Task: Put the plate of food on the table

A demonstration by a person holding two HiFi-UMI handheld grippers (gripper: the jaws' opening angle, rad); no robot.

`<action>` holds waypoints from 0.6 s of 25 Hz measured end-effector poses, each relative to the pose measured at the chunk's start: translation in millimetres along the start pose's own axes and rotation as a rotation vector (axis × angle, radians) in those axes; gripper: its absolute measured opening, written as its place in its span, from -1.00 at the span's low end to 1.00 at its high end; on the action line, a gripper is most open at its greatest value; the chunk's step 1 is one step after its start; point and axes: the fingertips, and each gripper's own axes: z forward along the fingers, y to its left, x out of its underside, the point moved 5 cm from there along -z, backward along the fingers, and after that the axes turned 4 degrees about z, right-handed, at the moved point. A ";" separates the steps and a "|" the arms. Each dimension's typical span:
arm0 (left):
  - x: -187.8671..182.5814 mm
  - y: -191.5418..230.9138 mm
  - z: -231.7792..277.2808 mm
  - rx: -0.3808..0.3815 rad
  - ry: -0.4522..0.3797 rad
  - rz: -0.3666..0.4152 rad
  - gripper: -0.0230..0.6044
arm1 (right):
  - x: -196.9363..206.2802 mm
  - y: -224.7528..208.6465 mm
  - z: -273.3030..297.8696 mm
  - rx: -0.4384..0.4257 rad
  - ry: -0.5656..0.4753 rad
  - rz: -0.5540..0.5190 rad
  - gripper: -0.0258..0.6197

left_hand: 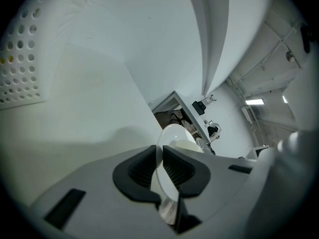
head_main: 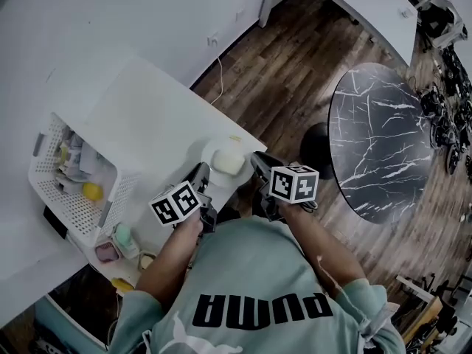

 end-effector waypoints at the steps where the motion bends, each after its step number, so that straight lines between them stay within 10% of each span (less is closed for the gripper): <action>1: -0.3 -2.2 -2.2 0.005 0.003 0.011 -0.78 | 0.3 1.2 -5.2 0.005 -0.017 0.007 -0.82; 15: 0.0 -69.1 -13.3 0.187 0.066 0.156 -0.79 | 10.6 -1.2 -90.3 0.094 -0.263 0.130 -0.82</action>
